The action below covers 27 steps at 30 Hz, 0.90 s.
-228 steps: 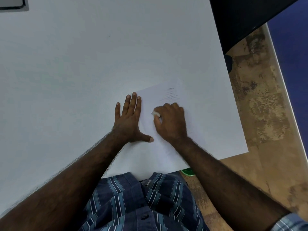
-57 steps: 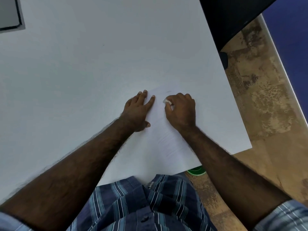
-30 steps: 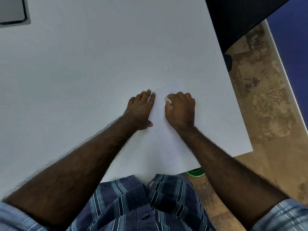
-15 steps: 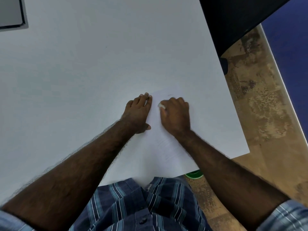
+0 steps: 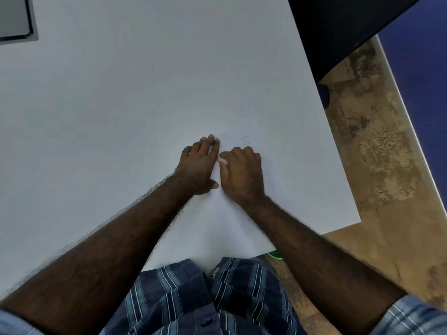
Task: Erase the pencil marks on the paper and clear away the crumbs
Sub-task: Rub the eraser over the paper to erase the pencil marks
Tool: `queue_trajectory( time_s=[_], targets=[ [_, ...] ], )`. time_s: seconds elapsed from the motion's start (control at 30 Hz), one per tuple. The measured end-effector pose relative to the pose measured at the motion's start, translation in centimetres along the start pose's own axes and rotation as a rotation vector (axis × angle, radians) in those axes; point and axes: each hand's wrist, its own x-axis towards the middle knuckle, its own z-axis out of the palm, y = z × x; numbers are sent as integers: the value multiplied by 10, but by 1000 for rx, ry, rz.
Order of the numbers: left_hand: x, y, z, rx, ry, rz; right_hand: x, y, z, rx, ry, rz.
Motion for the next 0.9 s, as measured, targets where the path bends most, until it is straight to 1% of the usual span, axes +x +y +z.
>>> queue_trajectory(
  time_s=[0.07, 0.1, 0.23, 0.3, 0.37, 0.43, 0.5, 0.57, 0.7, 0.77, 0.83, 0.9],
  targets=[
    [0, 0, 0, 7, -4, 0, 1, 6, 0, -29, -17, -65],
    [0, 0, 0, 8, -9, 0, 5, 14, -1, -47, 3, -38],
    [2, -1, 0, 1, -15, -1, 29, 43, -9, -69, 159, 220],
    [1, 0, 0, 0, -13, -2, 32, 40, -10, -46, 171, 266],
    [1, 1, 1, 2, -12, -1, 25, 25, -7, -38, 115, 198],
    [1, 1, 0, -2, -15, -2, 10, 9, -3, -24, 32, 64],
    [1, 0, 0, -4, -20, 2, -1, 5, -2, -32, -2, -34],
    [1, 0, 0, 0, -21, -1, 4, 14, -4, -55, 21, -13],
    [1, 1, 1, -1, -25, -2, 29, 43, -6, -102, 158, 216],
    [2, 1, 0, 2, -25, -1, 34, 44, -6, -78, 191, 279],
    [2, 1, 1, 1, -19, 0, 28, 31, -3, -73, 175, 242],
    [1, 1, 1, 5, -15, 2, 16, 14, 1, -64, 98, 120]
  ],
)
